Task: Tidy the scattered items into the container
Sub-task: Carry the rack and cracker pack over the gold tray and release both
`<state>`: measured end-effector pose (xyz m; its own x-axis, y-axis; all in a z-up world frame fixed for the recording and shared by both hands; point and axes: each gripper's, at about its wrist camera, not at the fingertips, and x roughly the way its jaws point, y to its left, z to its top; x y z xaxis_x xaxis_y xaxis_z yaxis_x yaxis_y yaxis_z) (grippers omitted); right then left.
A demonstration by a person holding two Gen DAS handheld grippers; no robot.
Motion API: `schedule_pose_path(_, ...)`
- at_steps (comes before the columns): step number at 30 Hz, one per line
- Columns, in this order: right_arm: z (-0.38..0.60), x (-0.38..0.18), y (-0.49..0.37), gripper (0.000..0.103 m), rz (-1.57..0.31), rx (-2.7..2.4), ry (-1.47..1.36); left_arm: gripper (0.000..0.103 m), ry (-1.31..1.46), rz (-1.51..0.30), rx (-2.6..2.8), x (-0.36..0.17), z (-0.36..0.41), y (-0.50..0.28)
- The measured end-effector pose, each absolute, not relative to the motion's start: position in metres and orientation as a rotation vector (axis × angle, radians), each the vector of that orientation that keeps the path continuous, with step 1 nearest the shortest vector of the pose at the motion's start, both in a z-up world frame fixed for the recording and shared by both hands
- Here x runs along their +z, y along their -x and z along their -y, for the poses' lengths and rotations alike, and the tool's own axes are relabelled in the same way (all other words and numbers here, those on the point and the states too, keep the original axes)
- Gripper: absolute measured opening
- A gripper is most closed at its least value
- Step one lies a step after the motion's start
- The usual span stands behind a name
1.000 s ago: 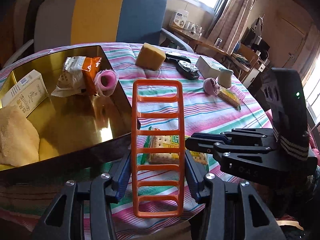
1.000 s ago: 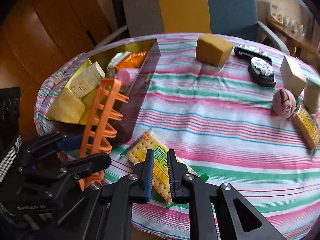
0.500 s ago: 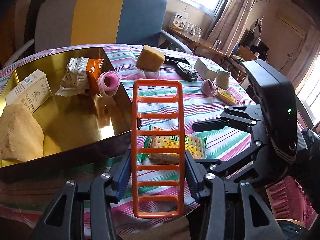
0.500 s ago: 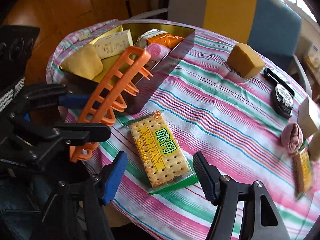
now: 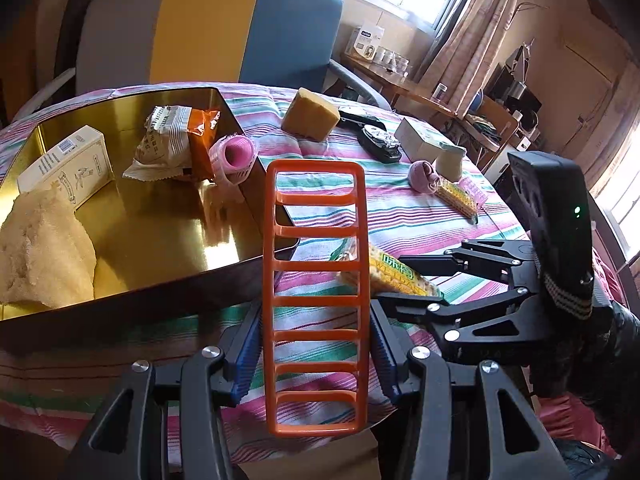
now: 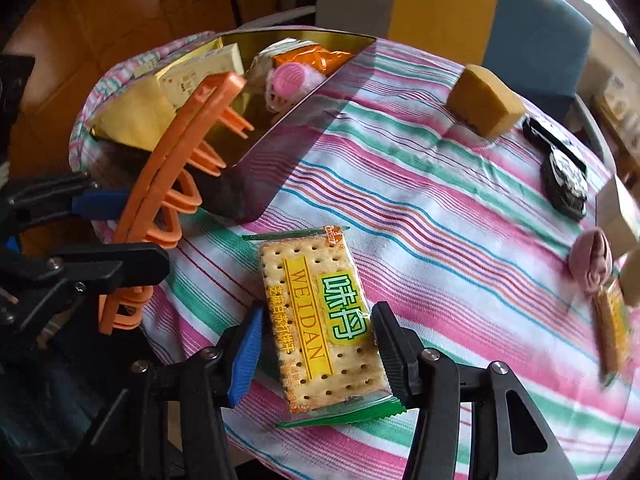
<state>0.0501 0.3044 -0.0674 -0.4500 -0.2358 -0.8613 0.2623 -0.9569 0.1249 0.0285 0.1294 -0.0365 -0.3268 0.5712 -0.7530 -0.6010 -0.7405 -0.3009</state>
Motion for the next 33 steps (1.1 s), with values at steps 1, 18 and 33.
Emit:
schedule_pose_path(1, -0.308, -0.063, -0.052, 0.054, 0.012, -2.469, -1.434, 0.05, 1.167, -0.038, 2.103, -0.035, -0.129, -0.028)
schedule_pose_path(18, -0.247, 0.024, 0.03, 0.052, 0.323, -2.479, -1.146, 0.05, 1.145, 0.111, 2.341, 0.012, -0.057, 0.051)
schedule_pose_path(33, -0.203, 0.007, 0.089, 0.056, 0.483, -2.387, -1.198, 0.052, 1.282, 0.186, 2.469, -0.005, -0.017, 0.115)
